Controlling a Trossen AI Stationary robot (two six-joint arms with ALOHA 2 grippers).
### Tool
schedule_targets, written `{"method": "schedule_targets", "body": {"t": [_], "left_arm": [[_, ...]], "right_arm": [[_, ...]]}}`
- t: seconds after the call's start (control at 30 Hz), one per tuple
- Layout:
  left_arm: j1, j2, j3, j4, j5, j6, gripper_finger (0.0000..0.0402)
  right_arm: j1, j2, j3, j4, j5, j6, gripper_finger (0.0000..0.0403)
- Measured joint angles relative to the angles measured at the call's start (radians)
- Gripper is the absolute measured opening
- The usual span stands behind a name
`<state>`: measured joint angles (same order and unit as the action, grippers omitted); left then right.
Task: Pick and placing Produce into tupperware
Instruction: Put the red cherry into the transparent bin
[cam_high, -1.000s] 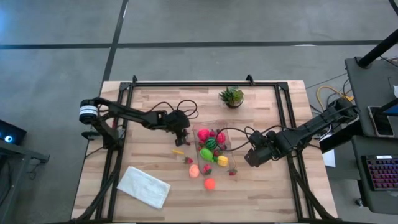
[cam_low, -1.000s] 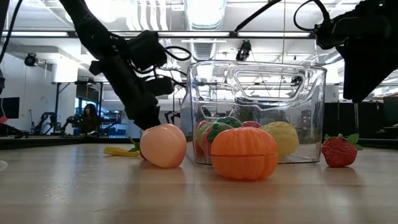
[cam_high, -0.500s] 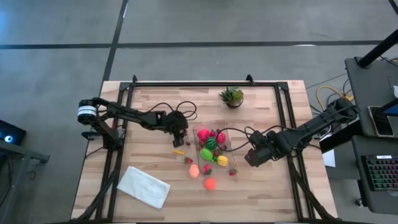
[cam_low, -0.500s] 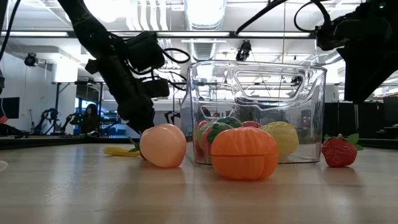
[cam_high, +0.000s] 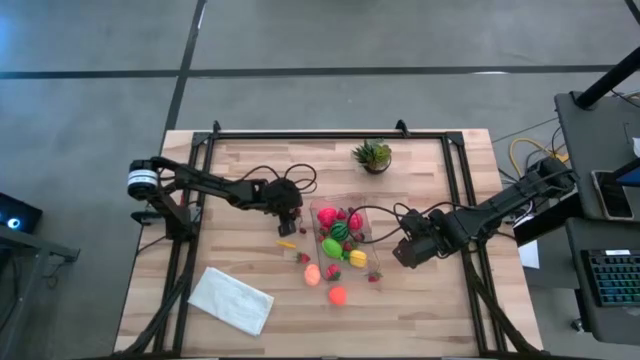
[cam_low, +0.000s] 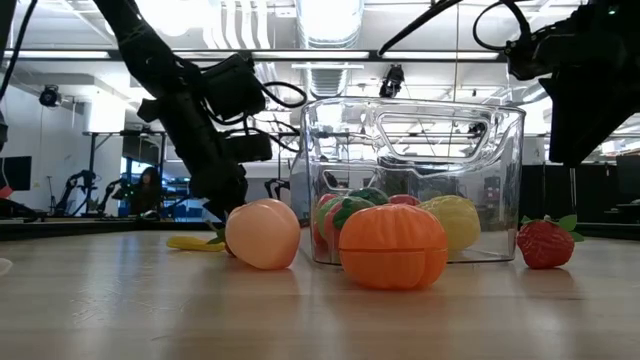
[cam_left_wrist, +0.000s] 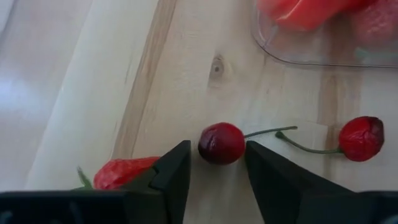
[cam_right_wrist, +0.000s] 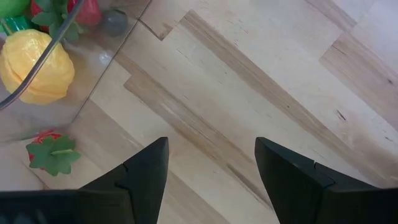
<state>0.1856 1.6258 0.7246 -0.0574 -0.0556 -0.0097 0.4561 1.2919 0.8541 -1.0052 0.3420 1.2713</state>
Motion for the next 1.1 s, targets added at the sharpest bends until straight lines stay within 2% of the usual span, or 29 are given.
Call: {"method": "schedule_targets", "body": {"t": [0.23,0.63,0.77,0.93,1.0,1.1], "left_arm": [[0.0,0.002,0.001,0.002,0.004,-0.004,0.0088],[0.0,-0.015,0.03,0.001,-0.008,-0.011,0.0081],[-0.005,-0.089,0.029,-0.067,-0.066,-0.013,0.0081],[-0.031,-0.274,0.054,-0.195,-0.148,-0.099,0.0081],[-0.049,-0.358,0.064,-0.176,-0.147,-0.157,0.0081],[-0.076,-0.45,0.066,-0.066,-0.12,-0.164,0.0081]], "right_arm": [[0.0,0.0,0.0,0.0,0.0,0.0,0.0231],[0.0,0.0,0.0,0.0,-0.001,0.004,0.0231],[0.0,0.0,0.0,0.0,-0.002,0.004,0.0231],[0.0,0.0,0.0,0.0,-0.003,0.004,0.0231],[0.0,0.0,0.0,0.0,-0.002,0.003,0.0231],[0.0,0.0,0.0,-0.001,0.001,0.003,0.0231]]}}
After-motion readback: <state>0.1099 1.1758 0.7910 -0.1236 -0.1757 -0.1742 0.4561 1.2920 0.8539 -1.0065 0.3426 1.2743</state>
